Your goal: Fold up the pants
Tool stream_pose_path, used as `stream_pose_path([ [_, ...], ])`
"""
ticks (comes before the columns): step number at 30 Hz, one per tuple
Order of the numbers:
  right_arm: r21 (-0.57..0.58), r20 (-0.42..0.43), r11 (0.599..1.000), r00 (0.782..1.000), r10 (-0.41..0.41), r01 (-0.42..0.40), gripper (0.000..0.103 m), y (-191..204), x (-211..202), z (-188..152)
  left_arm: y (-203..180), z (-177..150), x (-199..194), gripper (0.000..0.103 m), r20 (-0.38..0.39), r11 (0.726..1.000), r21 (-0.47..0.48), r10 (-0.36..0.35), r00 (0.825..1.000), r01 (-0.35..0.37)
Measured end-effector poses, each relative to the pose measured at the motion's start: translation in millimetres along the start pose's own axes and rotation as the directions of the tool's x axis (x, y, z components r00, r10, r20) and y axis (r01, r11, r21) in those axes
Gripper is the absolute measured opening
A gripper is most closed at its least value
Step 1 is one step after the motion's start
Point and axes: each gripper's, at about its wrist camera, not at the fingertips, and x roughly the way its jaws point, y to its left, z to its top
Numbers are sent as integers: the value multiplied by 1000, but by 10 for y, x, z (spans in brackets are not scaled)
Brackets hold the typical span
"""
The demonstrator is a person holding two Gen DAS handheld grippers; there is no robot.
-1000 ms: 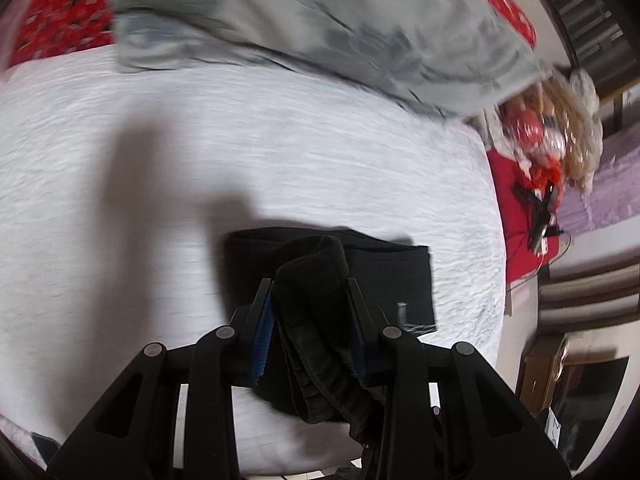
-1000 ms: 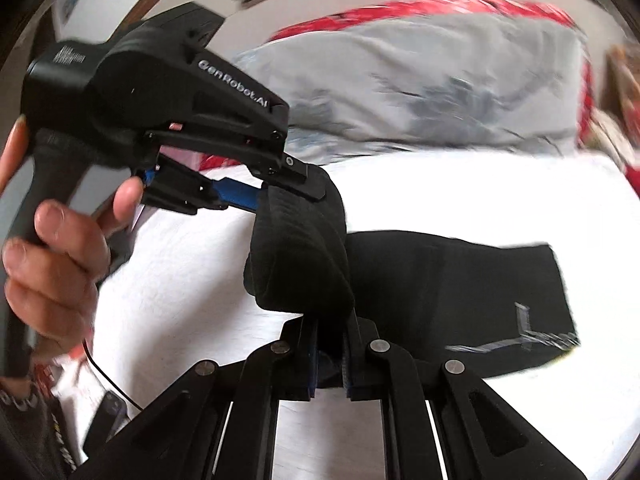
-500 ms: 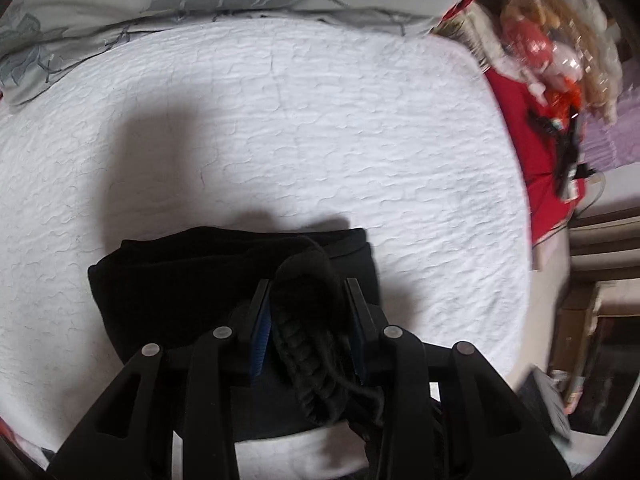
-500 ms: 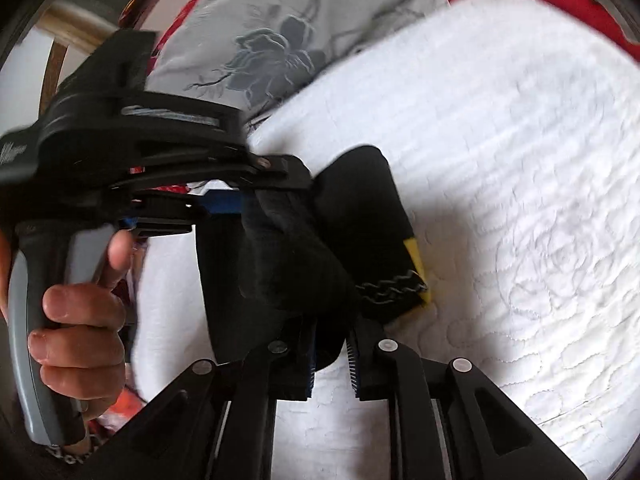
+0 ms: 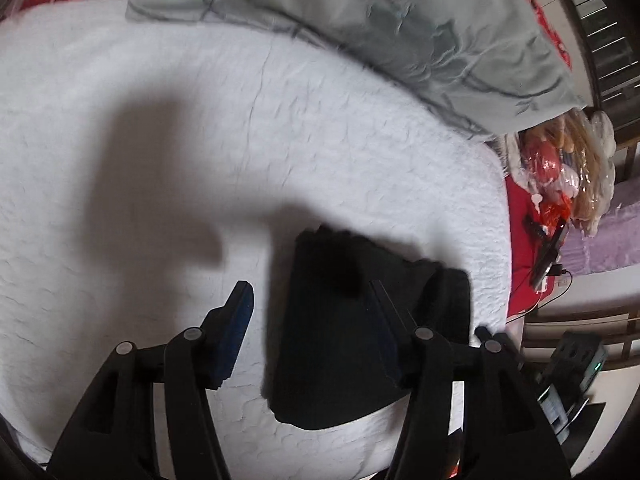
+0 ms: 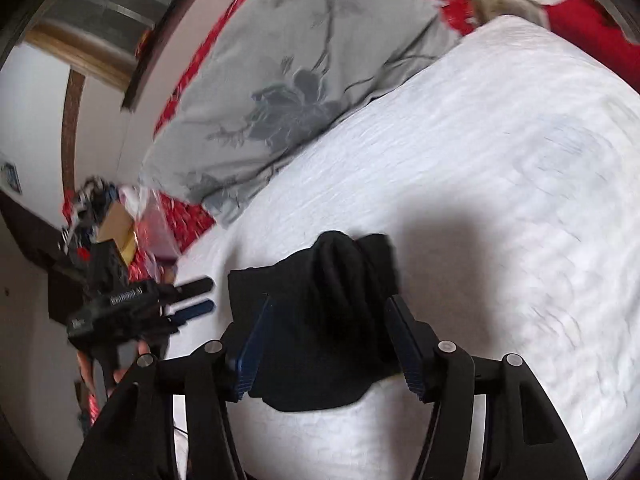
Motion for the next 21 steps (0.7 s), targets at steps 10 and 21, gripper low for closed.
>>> stream_pose_path([
  [10,-88,-68,985,986,-154,148,59,103,518,199,-115,4,359,62,6,997,-44,-67,998,68],
  [21,-26,-90,994,990,-108,106,23,-256,629,247,-291,16,456,42,55,997,-25,67,996,-66],
])
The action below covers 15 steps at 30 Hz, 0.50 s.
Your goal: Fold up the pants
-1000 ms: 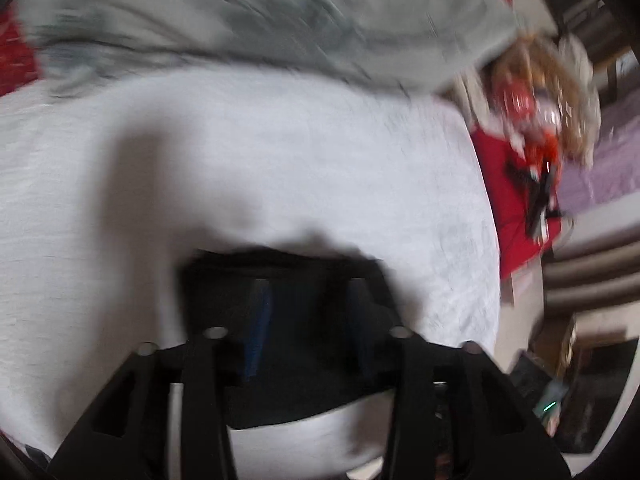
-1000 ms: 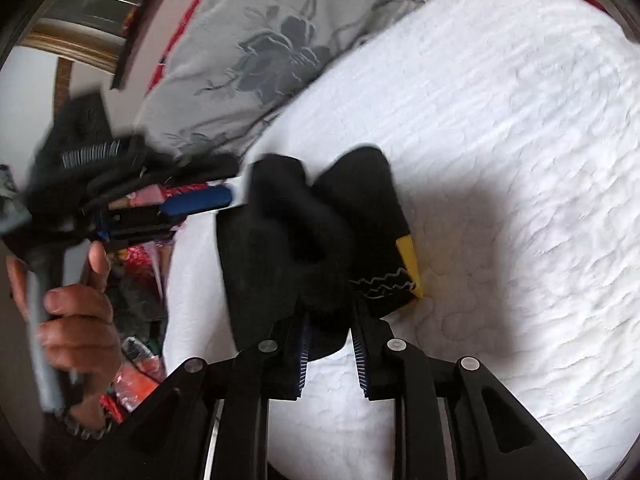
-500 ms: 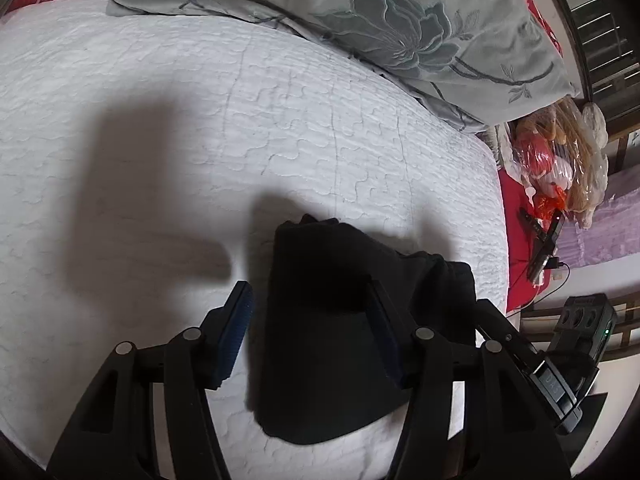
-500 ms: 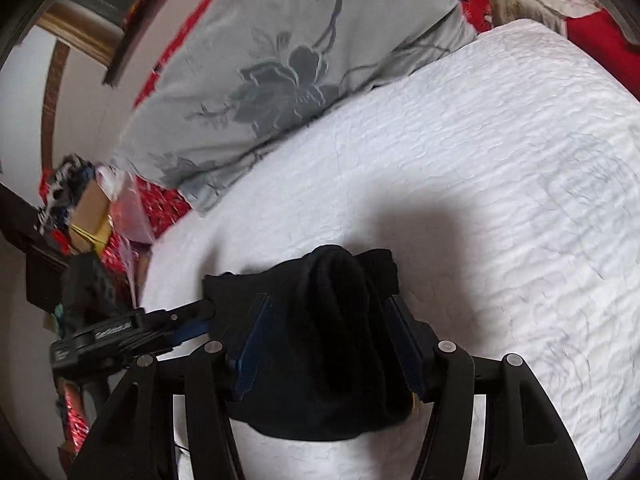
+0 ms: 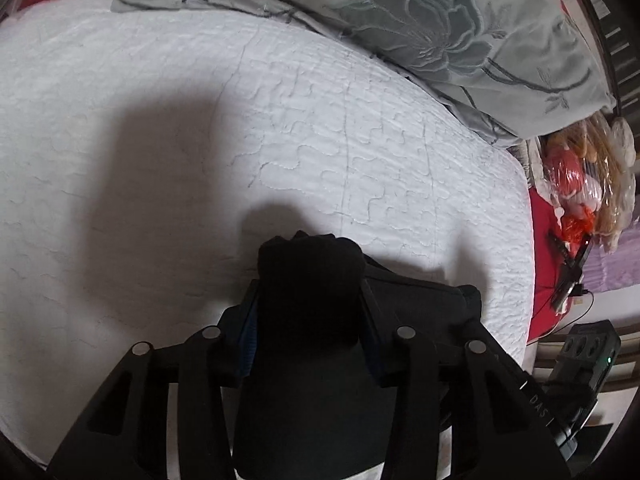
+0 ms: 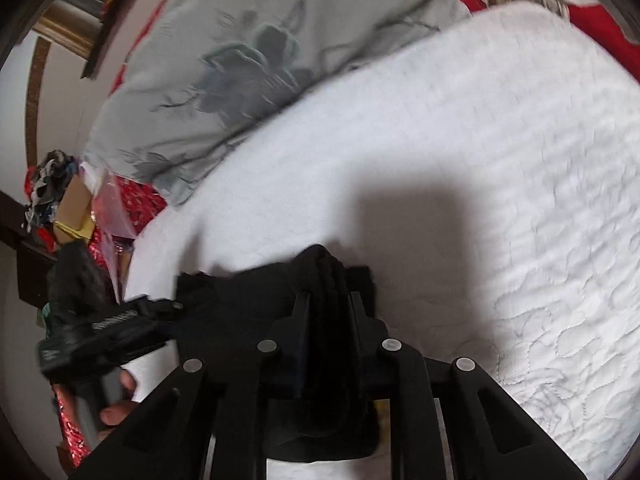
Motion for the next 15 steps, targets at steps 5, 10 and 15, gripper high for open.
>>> stream_pose_path([
  [5,29,-19,999,999,39,-38,34,-10,-166,3,106,-185,-320,46,36,999,23,-50,998,49],
  [10,-30,-35,997,997,64,-65,49,-11,-390,-191,361,-591,-410,53,58,999,-3,-45,997,45],
  [15,-49,-55,998,998,21,-24,49,32,-300,-339,527,-796,-161,53,-26,979,-144,-151,988,146],
])
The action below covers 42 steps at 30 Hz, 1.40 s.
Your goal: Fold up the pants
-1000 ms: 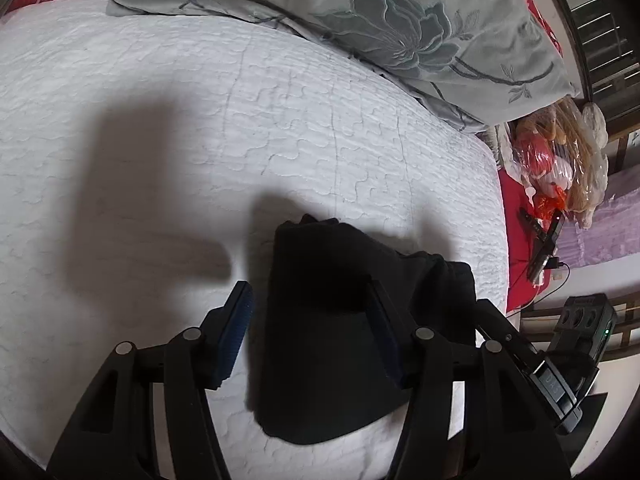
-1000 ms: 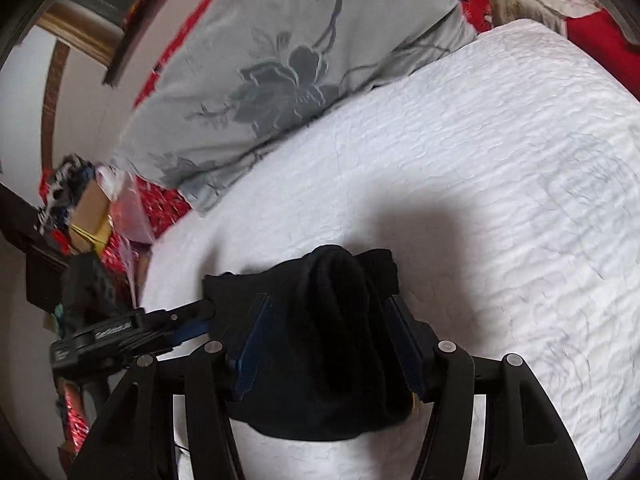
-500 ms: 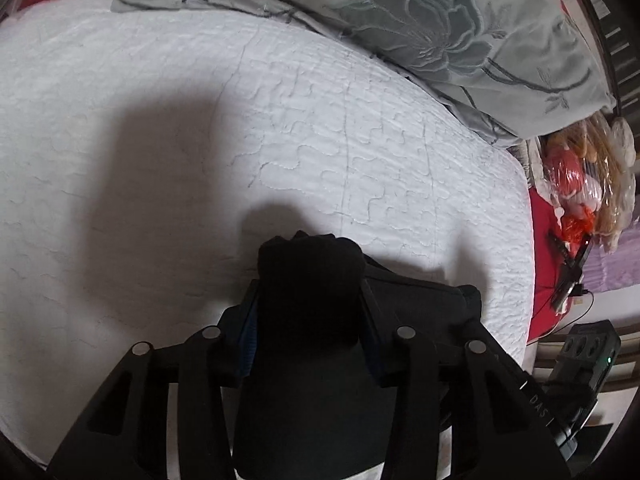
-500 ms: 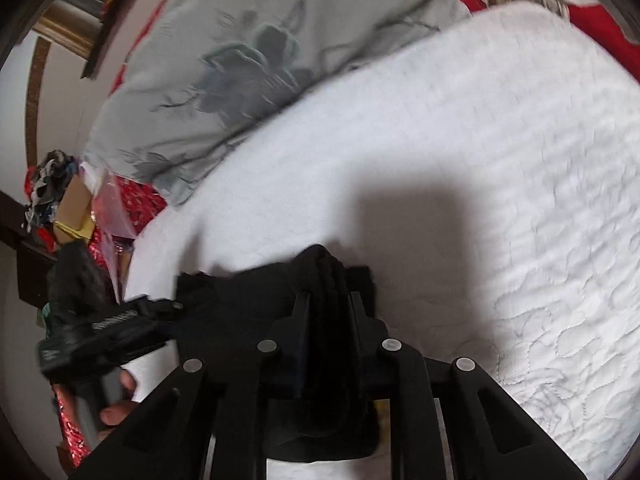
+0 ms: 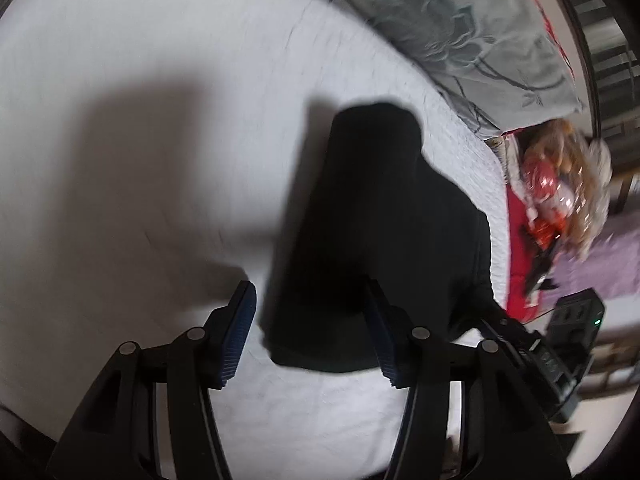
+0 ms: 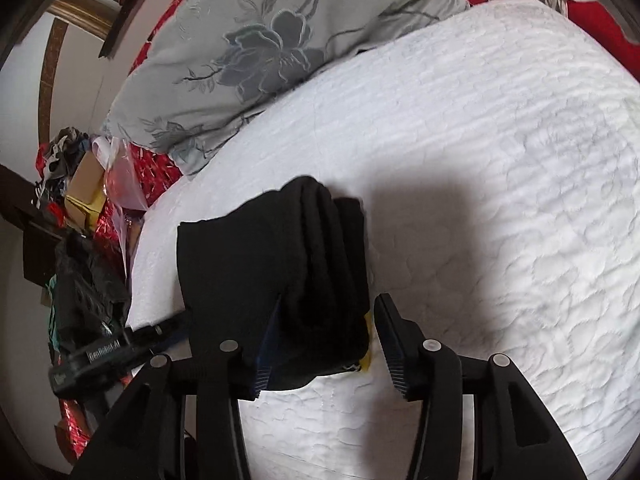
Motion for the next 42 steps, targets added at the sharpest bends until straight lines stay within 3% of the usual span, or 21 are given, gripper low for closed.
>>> stream_pose_path([
  [2,-14,-11,1000,1000,-21,20,43,43,38,-22,-45,-54,42,53,-16,1000,3,4,1000,-4],
  [3,-37,-20,998,999,-49,48,32,73,46,-32,-92,-94,23,49,-10,1000,20,22,1000,-22],
  [4,-54,-25,997,998,-63,61,30,97,36,-30,-158,-137,-13,44,10,998,42,36,999,-36],
  [6,-24,-4,1000,1000,-11,11,22,84,-85,-24,-231,-197,-34,41,37,996,73,57,998,-60],
  [8,25,16,999,999,41,-41,22,-14,-172,-32,-197,-203,68,39,31,993,72,97,995,-99],
  [11,45,-25,999,1000,-2,3,22,-207,-23,-112,-248,-238,86,40,45,986,106,123,991,-127],
  [13,55,-17,998,1000,0,1,29,-282,12,-172,-329,-271,35,40,51,974,164,152,987,-158],
  [15,56,-8,998,1000,5,-5,39,-267,-38,-158,-329,-267,-45,39,46,975,178,130,990,-136],
  [17,64,-6,997,999,31,-31,39,-244,-131,-92,-315,-180,-193,39,79,983,158,80,994,-91],
  [19,69,32,995,997,64,-67,44,-223,-219,-3,-356,-30,-314,39,126,984,158,66,990,-86],
  [20,68,44,995,997,66,-69,51,-210,-236,47,-378,29,-337,39,135,983,161,66,989,-88],
  [21,63,56,997,997,48,-52,52,-185,-237,113,-432,142,-351,41,146,981,167,69,987,-93],
  [24,41,60,999,998,19,-21,52,-97,-140,289,-534,382,-282,46,148,976,176,105,983,-130],
  [31,34,30,999,999,-29,28,52,-26,181,470,-613,686,55,49,124,965,158,193,973,-211],
  [32,30,30,999,999,-37,36,47,-18,213,477,-638,712,81,48,127,960,162,211,969,-230],
  [33,15,22,999,999,-37,36,30,-6,249,497,-663,738,96,45,139,957,165,218,966,-240],
  [36,-2,41,1000,999,-28,28,27,30,217,542,-634,761,218,44,157,944,177,254,955,-280],
  [39,34,15,998,999,-44,44,27,-104,341,524,-603,708,280,46,190,940,188,251,949,-286],
  [42,73,17,997,1000,-24,22,35,-192,393,500,-644,681,189,45,193,937,198,252,948,-289],
])
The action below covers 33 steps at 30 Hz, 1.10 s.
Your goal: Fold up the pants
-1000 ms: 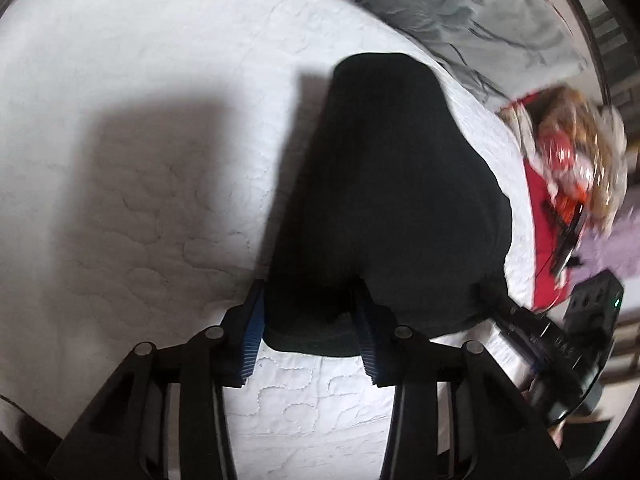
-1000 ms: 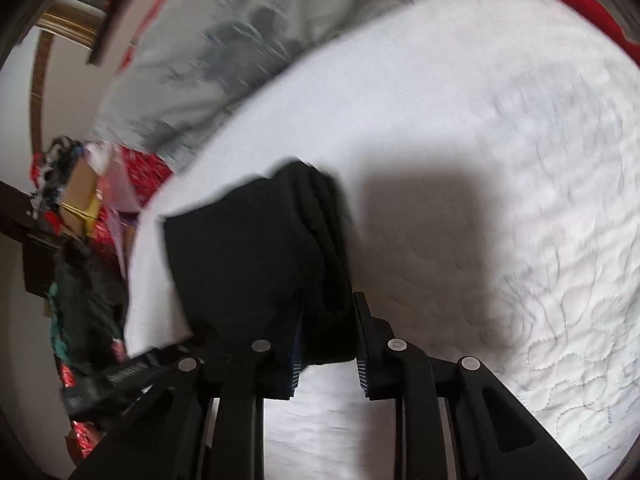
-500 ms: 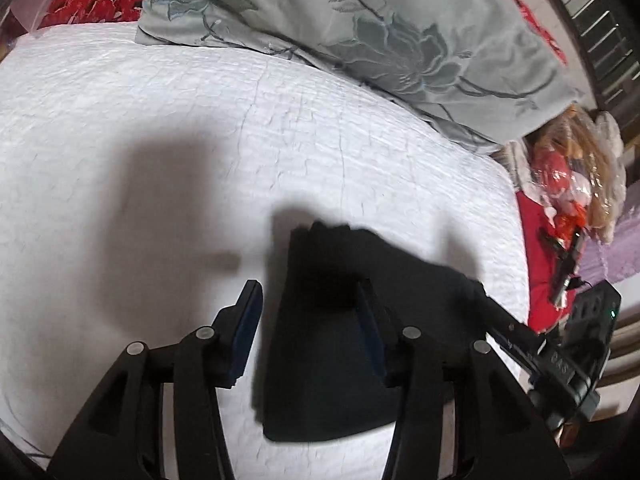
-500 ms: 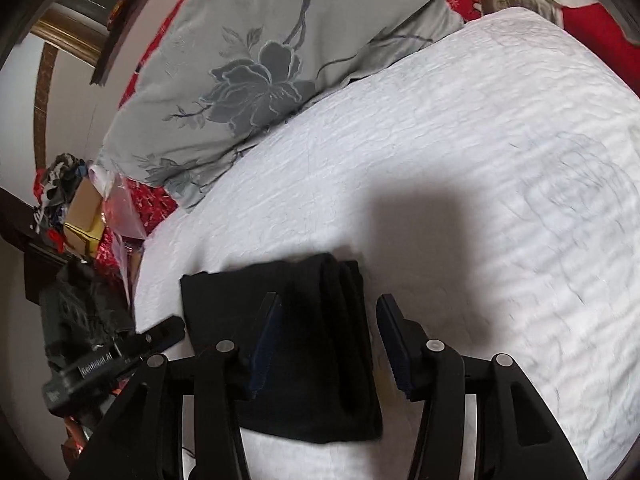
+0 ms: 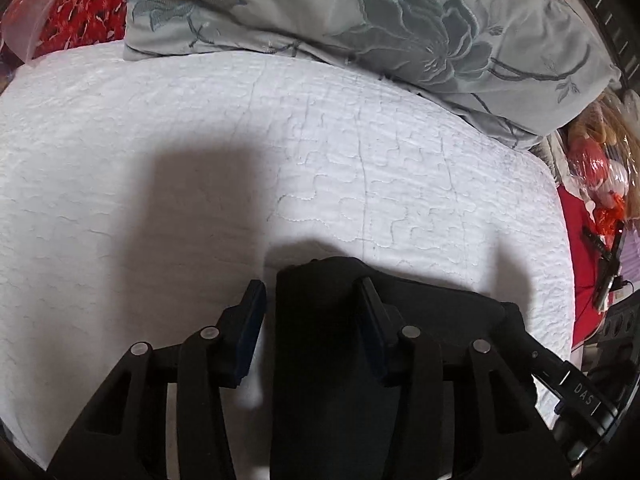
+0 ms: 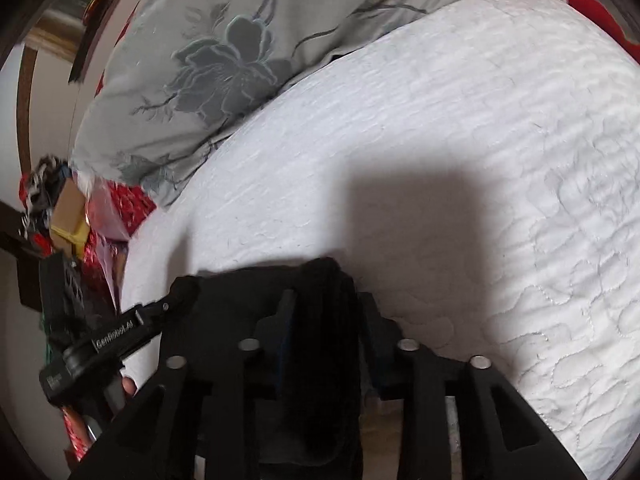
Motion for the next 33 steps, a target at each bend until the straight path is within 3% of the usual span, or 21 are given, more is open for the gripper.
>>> stream_pose_path([
  [3,3,-7,1000,1000,30,-30,39,35,-128,2,55,-32,-158,45,3,999,-8,-39,999,39],
  [7,-28,11,998,999,54,-53,39,80,-377,-138,154,-314,-325,46,34,998,0,-59,998,59],
  [12,-105,29,994,999,-26,29,39,48,-409,-434,115,-590,-123,49,46,997,57,43,998,-46],
  [14,-72,21,997,999,-33,35,46,-61,-328,-476,17,-590,-124,50,73,992,88,85,994,-92],
  [17,-40,22,999,999,-33,34,48,-57,-389,-463,-39,-615,-284,49,101,988,114,94,990,-105],
  [25,-99,82,994,996,-29,37,50,161,-834,-548,-97,-845,-605,49,166,983,150,76,983,-102],
  [29,-161,82,979,990,-111,123,57,269,-916,-721,-130,-943,-680,51,168,980,170,74,983,-102],
  [33,-217,96,953,976,-194,210,69,349,-964,-946,-158,-1047,-733,65,168,979,177,73,983,-103],
])
